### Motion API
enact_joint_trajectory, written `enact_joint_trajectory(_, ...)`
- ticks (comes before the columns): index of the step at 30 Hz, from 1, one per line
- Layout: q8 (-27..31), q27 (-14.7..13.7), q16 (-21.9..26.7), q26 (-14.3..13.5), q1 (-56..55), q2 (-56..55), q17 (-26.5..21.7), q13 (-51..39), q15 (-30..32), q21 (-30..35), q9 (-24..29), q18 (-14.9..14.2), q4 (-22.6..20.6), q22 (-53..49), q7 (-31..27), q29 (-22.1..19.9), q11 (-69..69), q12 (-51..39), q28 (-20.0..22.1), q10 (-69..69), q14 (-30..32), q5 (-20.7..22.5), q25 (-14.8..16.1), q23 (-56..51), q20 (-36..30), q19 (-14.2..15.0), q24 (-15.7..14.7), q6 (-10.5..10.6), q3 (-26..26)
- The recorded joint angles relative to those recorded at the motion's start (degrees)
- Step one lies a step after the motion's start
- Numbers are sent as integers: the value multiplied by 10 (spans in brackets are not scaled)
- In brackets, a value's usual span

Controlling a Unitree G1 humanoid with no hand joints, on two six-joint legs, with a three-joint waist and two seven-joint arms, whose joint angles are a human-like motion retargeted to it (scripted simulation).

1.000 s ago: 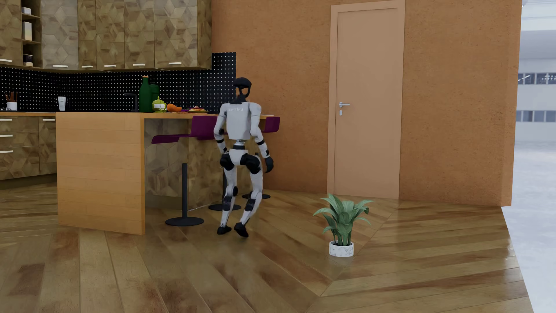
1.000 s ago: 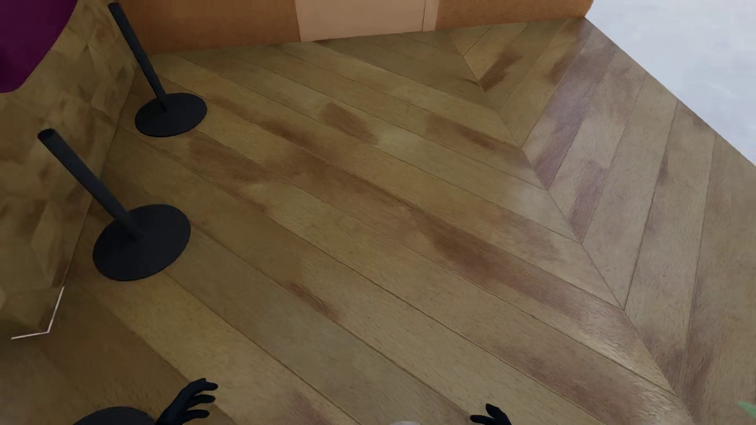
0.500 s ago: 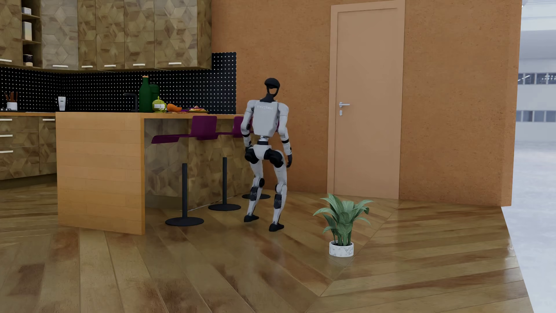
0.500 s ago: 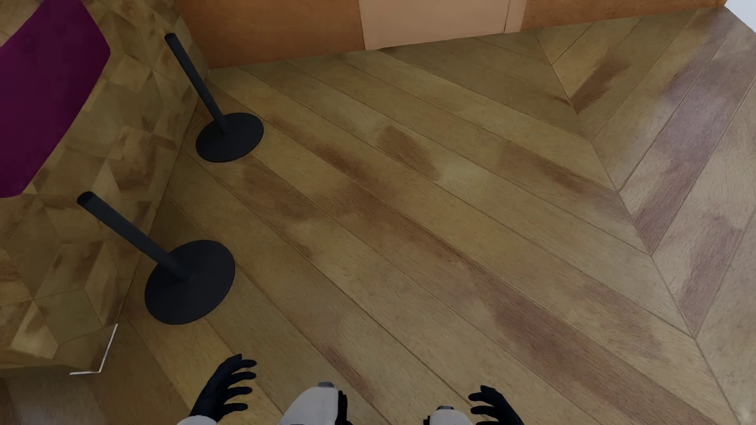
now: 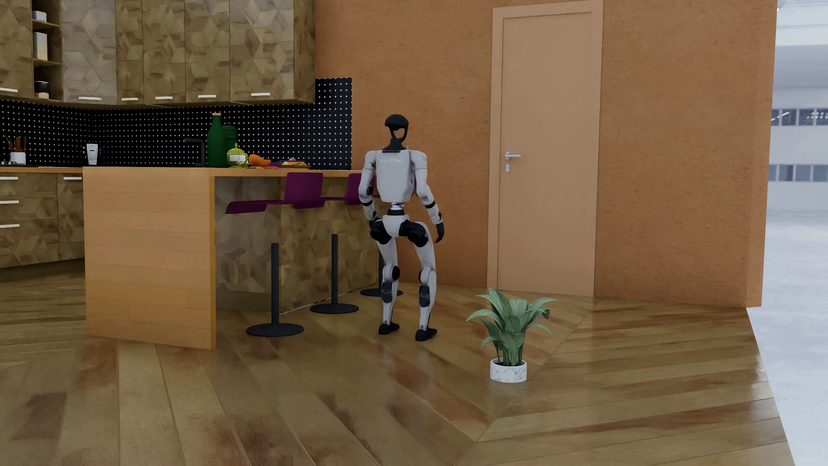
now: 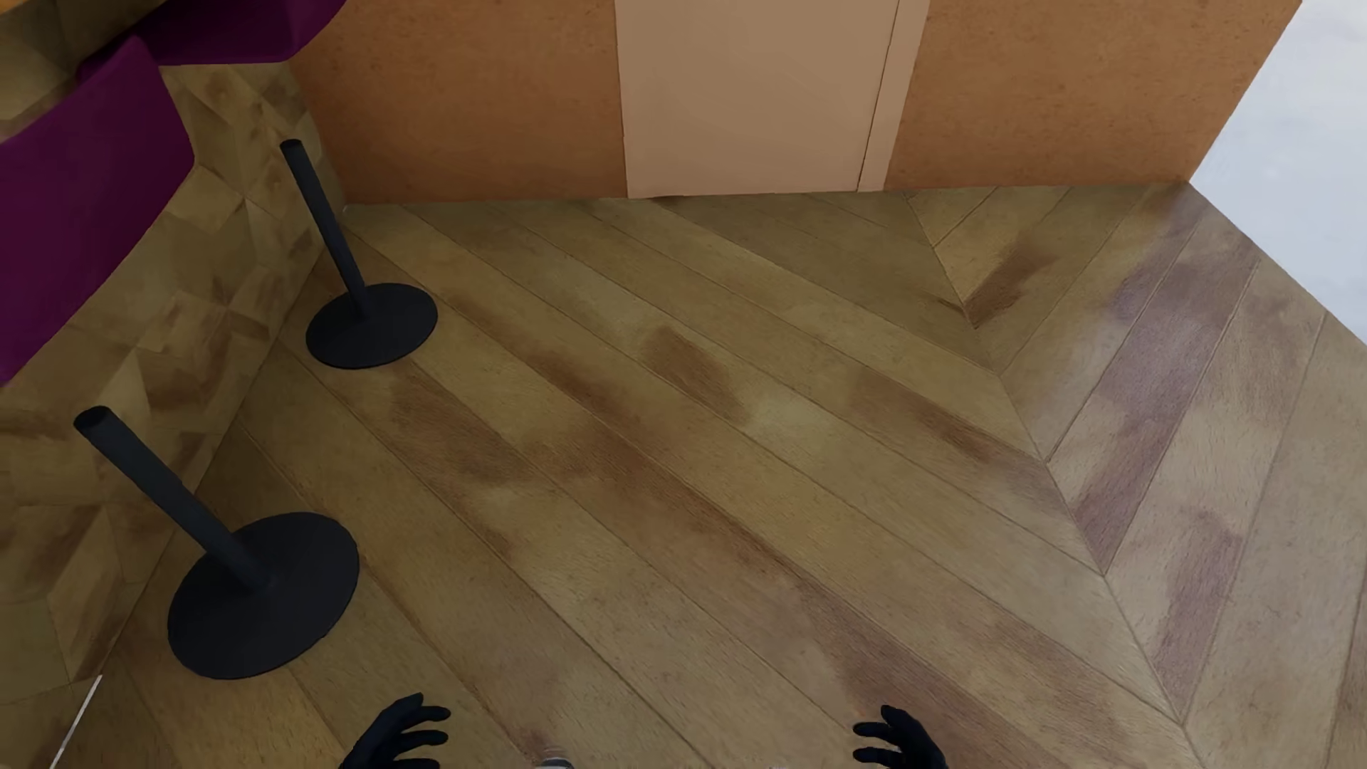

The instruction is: Go around the plant

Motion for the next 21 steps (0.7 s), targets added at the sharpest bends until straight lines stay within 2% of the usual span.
enact_joint_trajectory(1, 2, -14, 3, -1, 3, -1, -5, 12, -23, -2, 1, -28, 2, -16, 2, -2, 9, 5, 7, -4, 2, -1, -4, -10, -3, 2, -12, -6, 11)
enact_joint_trajectory(2, -2, -24, -15, -1, -2, 7, -21, 9, 1, -10, 2, -41, 6, -21, -1, -3, -5, 9, 18, 14, -37, -5, -13, 7, 8, 84, -21, -4, 15)
enact_joint_trajectory(3, -6, -23, -36, 5, -10, 12, -18, 6, 47, -19, -1, -41, 5, -11, 0, -10, -25, -2, 24, 33, -86, -6, -24, 9, 11, 44, -24, -4, 11)
enact_joint_trajectory(5, -2, -24, -36, 15, -21, 9, -4, 25, 79, -21, -14, -39, 11, -24, -9, -24, -39, -21, 13, 105, -163, 5, -34, 13, 2, 48, -19, 9, 15)
enact_joint_trajectory(7, -6, -18, -3, -18, -6, 10, 5, 46, 71, -7, -18, -35, 25, -23, -1, -16, -33, -18, -13, 80, -108, 9, -24, -4, 6, 48, -5, 24, -12)
enact_joint_trajectory(8, -7, -13, -6, -25, 3, 13, 6, 45, 56, -1, -19, -28, 20, -11, -7, -9, -35, -23, -19, 61, -71, 9, -16, 4, 5, 47, 2, 28, -19)
enact_joint_trajectory(9, -5, -8, -9, -31, 11, 8, 16, 52, 21, -6, -23, -11, 15, -14, -7, -1, -25, -18, -22, 40, -43, 8, -12, 1, 0, 33, 6, 23, -20)
enact_joint_trajectory(10, -5, -4, -14, -32, 19, 7, 15, 53, -14, -7, -22, -5, 11, -16, -8, -1, -13, -16, -22, 27, -26, 5, -11, 4, 0, 19, 7, 14, -16)
enact_joint_trajectory(11, 2, 2, -5, -29, 26, 2, 8, 44, -36, 7, -22, -19, 4, -15, -3, -4, -2, -11, -20, 10, -14, 0, -8, 8, -2, 6, 6, -6, -5)
enact_joint_trajectory(12, -2, 6, -8, -17, 21, 8, -1, 32, 5, 2, -21, -13, 2, -22, -5, -6, -22, 0, -11, 19, -47, -5, -4, 11, 0, 38, 3, -14, 3)
enact_joint_trajectory(13, -8, 9, -20, 2, 10, 12, 7, 25, 45, -14, -21, -12, -1, -18, -10, -9, -43, 0, -2, 34, -87, -9, 2, 9, 4, 59, 0, -17, 6)
enact_joint_trajectory(14, -10, 11, -23, 19, 4, 14, 12, 16, 56, -19, -19, -16, -4, -12, -14, -7, -52, 0, 4, 47, -127, -9, 8, 8, 2, 34, -7, -19, -1)
enact_joint_trajectory(15, -12, 7, -23, 25, -6, 12, 16, 30, 55, -25, -18, -23, 3, -10, -14, -2, -58, -5, 2, 64, -161, -6, 4, -12, 7, 62, -15, -11, -1)
enact_joint_trajectory(16, -14, 1, -18, 22, -7, 7, 19, 47, 37, -20, -15, -33, 9, -4, -11, 6, -50, -14, -5, 59, -139, -4, -7, -23, 10, 44, -21, -7, -8)
enact_joint_trajectory(17, -8, -2, -10, 8, -3, 2, 20, 47, 23, -14, -14, -46, 18, 1, -2, 16, -49, -16, -14, 39, -92, 1, -21, -11, 7, 49, -23, -4, -18)
enact_joint_trajectory(18, 0, -1, 0, -5, 7, -2, 26, 53, -10, -5, -8, -48, 13, -5, -1, 19, -33, -20, -21, 18, -53, 2, -27, -11, 9, 32, -19, -10, -27)
enact_joint_trajectory(19, 11, -2, 10, -22, 8, -11, 17, 54, -52, 6, -9, -32, 8, 0, -3, 16, 4, -23, -23, 2, -22, 7, -25, -8, 7, 0, -12, -17, -33)
enact_joint_trajectory(20, 20, 2, 7, -33, 2, -14, 9, 60, -90, 6, -14, 1, 2, 4, -3, 5, 57, -24, -16, -7, -10, 7, -18, -16, -1, -4, -5, -25, -25)
enact_joint_trajectory(21, 23, 10, 4, -35, -10, 4, 1, 55, -111, 0, -20, 7, -2, 6, -6, -8, 92, -13, -4, -7, -14, 1, -10, -17, -1, 27, -3, -33, -9)
